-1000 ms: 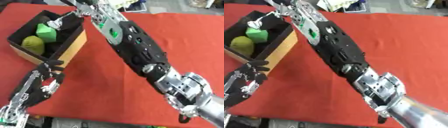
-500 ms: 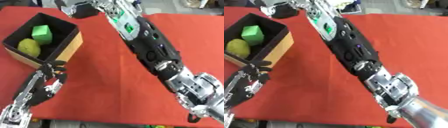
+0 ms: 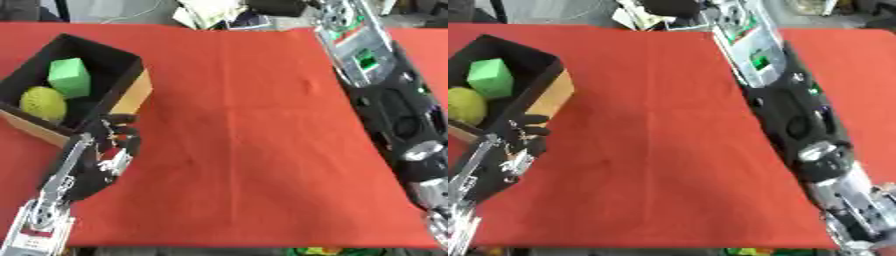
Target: Pick up objects on the table and place them in the box.
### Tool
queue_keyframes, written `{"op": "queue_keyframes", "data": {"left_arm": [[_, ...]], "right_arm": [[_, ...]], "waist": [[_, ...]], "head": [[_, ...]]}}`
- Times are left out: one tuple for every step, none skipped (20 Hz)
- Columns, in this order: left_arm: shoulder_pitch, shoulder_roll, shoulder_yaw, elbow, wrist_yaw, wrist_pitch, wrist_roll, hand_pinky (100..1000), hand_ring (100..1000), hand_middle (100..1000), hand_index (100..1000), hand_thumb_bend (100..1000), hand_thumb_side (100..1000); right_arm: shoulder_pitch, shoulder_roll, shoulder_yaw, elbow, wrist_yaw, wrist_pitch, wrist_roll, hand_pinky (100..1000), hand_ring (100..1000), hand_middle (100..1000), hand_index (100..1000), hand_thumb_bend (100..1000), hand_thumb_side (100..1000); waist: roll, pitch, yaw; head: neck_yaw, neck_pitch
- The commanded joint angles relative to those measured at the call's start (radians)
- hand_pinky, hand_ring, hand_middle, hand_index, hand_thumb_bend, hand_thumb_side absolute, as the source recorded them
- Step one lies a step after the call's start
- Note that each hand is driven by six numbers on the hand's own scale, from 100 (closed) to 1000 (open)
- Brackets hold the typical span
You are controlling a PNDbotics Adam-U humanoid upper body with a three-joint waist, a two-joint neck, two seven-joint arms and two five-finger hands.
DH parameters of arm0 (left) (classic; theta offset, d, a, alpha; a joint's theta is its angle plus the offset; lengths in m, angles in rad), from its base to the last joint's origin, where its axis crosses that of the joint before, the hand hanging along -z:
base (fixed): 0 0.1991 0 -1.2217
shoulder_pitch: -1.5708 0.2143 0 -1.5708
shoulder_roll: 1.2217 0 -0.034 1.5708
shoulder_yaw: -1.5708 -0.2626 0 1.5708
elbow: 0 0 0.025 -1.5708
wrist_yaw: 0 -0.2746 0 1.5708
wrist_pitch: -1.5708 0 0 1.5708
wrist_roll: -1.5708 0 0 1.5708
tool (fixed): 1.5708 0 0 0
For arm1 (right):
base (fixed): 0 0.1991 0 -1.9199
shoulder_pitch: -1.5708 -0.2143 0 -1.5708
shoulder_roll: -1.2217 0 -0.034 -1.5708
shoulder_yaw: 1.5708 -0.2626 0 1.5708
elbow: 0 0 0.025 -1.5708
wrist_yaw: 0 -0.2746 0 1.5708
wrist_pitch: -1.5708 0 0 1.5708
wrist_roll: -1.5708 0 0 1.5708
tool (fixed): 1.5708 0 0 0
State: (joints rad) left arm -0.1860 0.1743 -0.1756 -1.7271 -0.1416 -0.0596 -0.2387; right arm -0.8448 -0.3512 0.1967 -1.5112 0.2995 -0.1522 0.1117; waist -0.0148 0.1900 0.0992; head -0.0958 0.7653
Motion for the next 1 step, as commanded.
{"op": "queue_keyframes", "data": {"left_arm": [[-0.003, 0.014, 0.019, -0.021, -0.005, 0.001, 0.015, 628, 766, 785, 811, 326, 549]], "right_arm": [[0.069, -0.063, -0.053, -0.112, -0.073, 0.021, -0.020, 726, 795, 820, 908, 100, 336]], "waist": [[0.005, -0.014, -0.011]], "head": [[0.021, 0.005]]}}
